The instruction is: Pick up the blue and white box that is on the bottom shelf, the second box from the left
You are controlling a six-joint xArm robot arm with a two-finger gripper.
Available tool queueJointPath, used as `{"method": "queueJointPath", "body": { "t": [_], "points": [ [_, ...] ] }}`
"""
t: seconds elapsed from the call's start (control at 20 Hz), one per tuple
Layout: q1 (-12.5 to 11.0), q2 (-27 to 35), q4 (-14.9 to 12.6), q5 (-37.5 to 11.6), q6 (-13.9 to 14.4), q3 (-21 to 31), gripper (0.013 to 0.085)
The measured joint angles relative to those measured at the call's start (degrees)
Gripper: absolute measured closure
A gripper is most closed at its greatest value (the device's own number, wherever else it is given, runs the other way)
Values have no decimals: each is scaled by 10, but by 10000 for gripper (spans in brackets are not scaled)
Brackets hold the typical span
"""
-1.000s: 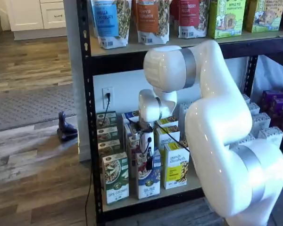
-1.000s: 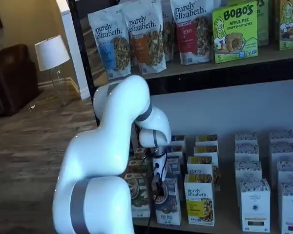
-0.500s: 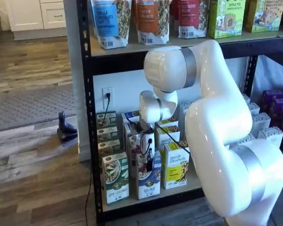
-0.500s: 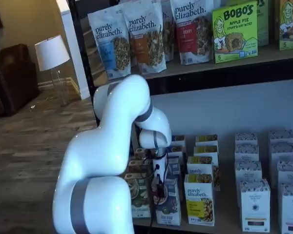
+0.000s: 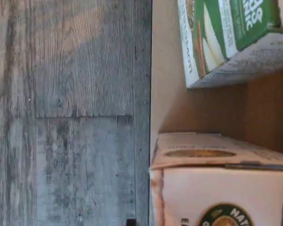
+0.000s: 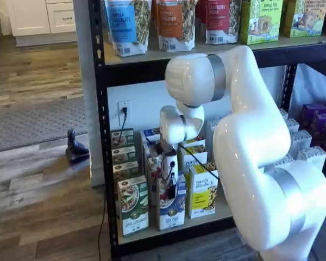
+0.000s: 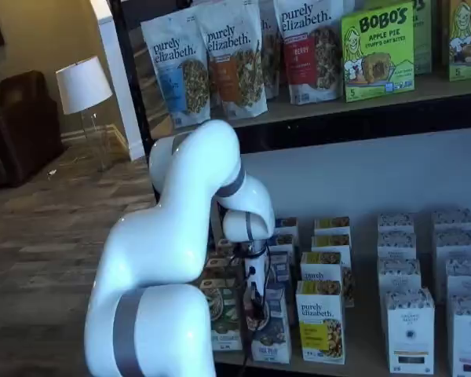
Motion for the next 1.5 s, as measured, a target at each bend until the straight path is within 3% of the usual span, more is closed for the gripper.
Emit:
{"method": "queueJointPath", "body": {
  "t": [0.7, 0.9, 0.95, 1.05, 1.5],
  "points": [
    [1, 4, 3, 0, -2, -3, 290],
    [2, 6, 4, 2, -1, -7, 410],
    [2, 6, 3, 2, -1, -7, 410],
    [2, 7, 2, 3, 0, -7, 490],
    [2, 3, -10, -10, 10, 3, 490]
  ]
}}
